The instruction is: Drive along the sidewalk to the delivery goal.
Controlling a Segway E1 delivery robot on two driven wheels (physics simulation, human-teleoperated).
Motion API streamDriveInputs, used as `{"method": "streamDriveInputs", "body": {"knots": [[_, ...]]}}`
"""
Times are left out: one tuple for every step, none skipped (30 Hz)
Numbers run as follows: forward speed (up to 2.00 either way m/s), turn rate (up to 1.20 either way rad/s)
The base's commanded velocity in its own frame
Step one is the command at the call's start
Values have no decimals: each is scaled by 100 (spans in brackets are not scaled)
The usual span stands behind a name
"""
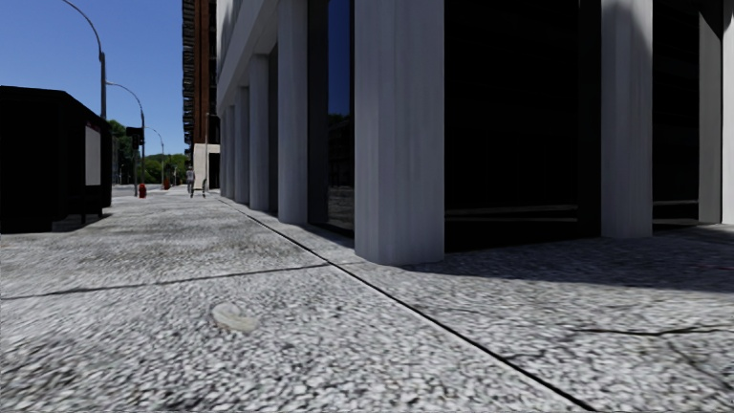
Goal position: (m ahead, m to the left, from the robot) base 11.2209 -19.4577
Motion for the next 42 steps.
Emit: {"method": "streamDriveInputs", "body": {"knots": [[121, -5], [121, -6], [121, -6], [121, -6], [121, -5], [121, 0], [121, 0], [121, 0], [122, 0], [123, 0], [123, 0], [125, -4], [125, -15], [125, -18], [125, -18], [126, -21], [126, -27], [126, -30], [126, -30], [126, -35], [126, -45], [126, -48], [125, -49], [125, -49], [125, -49], [125, -49], [125, -49], [125, -49], [125, -49], [125, -50], [125, -50], [125, -50], [125, -50], [125, -50], [125, -50], [125, -50], [125, -50], [125, -52], [125, -58], [125, -58], [125, -61], [125, -61]]}}
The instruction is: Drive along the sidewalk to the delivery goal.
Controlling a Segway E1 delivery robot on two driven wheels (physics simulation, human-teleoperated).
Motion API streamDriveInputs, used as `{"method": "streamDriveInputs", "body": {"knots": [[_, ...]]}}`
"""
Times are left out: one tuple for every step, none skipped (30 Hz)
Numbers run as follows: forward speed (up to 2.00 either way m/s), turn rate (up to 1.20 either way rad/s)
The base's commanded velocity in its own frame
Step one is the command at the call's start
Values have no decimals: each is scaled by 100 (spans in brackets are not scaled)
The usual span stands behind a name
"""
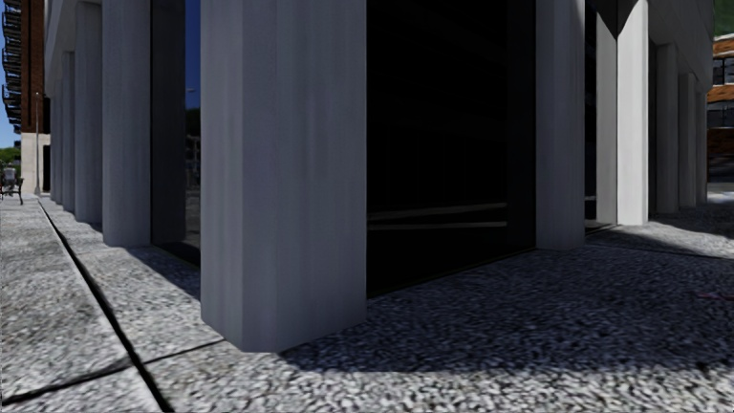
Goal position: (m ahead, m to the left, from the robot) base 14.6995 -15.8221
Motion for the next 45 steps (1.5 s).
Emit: {"method": "streamDriveInputs", "body": {"knots": [[125, -61], [125, -61], [125, -61], [125, -61], [125, -61], [125, -61], [125, -61], [125, -61], [125, -61], [125, -61], [125, -61], [125, -61], [125, -61], [125, -61], [125, -61], [125, -61], [125, -61], [125, -61], [125, -61], [125, -61], [125, -61], [125, -61], [125, -61], [125, -61], [125, -61], [125, -61], [125, -61], [125, -61], [125, -61], [125, -61], [125, -61], [125, -61], [125, -61], [125, -61], [125, -61], [125, -61], [125, -61], [125, -61], [125, -61], [125, -61], [125, -61], [125, -61], [125, -61], [125, -61], [125, -61]]}}
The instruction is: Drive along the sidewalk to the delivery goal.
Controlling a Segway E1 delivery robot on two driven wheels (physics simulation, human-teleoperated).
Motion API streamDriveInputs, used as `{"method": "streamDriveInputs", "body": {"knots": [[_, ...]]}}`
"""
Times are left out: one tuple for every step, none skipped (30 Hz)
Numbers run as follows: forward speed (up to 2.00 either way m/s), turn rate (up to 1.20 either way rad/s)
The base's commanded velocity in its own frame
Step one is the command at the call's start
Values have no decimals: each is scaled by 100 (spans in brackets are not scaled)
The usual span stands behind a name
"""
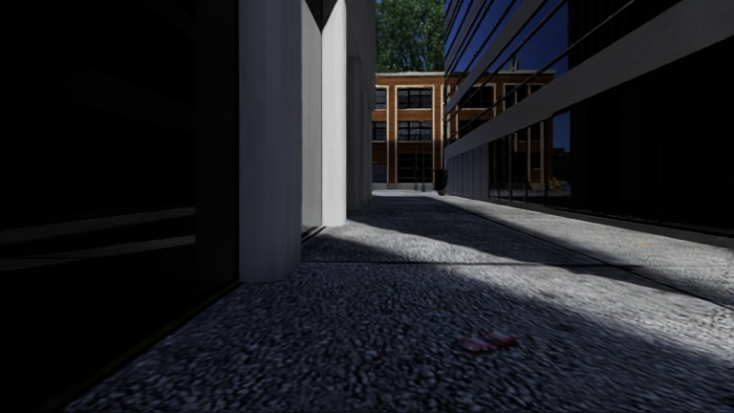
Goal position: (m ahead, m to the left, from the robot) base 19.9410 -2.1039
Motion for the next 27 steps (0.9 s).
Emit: {"method": "streamDriveInputs", "body": {"knots": [[125, -61], [125, -61], [125, -61], [125, -57], [125, -57], [125, -47], [125, -34], [125, -30], [125, -30], [125, -24], [125, -9], [125, 0], [125, 0], [125, 0], [127, 0], [130, 0], [130, 0], [135, 0], [141, 0], [144, 0], [146, 0], [146, 0], [147, 0], [149, 0], [152, 0], [152, 0], [155, 0]]}}
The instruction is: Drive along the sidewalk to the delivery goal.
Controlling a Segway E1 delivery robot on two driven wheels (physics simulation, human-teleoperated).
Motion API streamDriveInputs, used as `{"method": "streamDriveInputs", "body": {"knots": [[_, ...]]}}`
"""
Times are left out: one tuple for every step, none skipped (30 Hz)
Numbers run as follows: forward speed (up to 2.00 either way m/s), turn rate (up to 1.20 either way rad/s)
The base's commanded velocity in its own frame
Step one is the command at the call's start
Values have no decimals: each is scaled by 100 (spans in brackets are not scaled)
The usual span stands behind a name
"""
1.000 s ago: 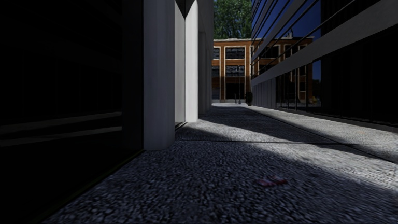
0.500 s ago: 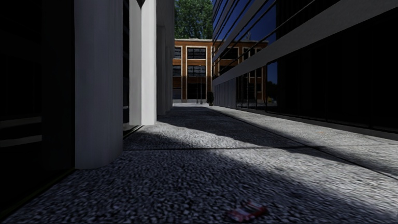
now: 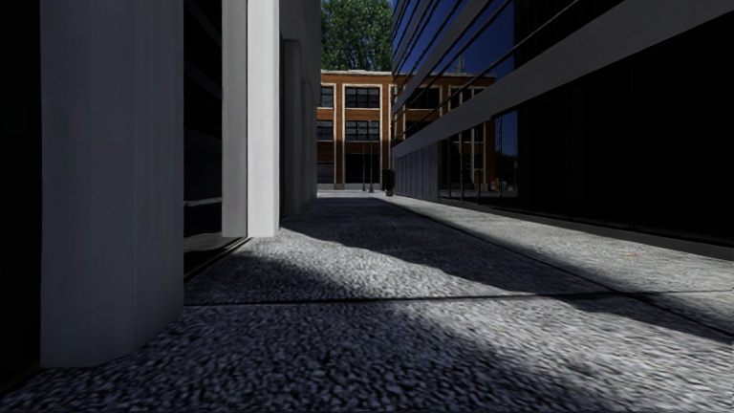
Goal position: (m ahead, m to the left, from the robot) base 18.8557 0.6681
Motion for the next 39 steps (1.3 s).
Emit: {"method": "streamDriveInputs", "body": {"knots": [[162, 0], [170, 0], [170, 0], [181, 0], [191, 0], [196, 0], [196, 0], [197, 0], [197, 0], [197, 0], [197, 0], [197, 0], [197, 0], [197, 0], [197, 0], [197, 0], [197, 0], [197, 0], [197, 0], [197, 0], [197, 0], [197, 0], [197, 0], [197, 0], [197, 0], [197, 0], [197, 0], [197, 0], [197, 0], [197, 0], [197, 0], [197, 0], [197, 0], [197, 0], [197, 0], [197, 0], [197, 0], [197, 0], [197, 0]]}}
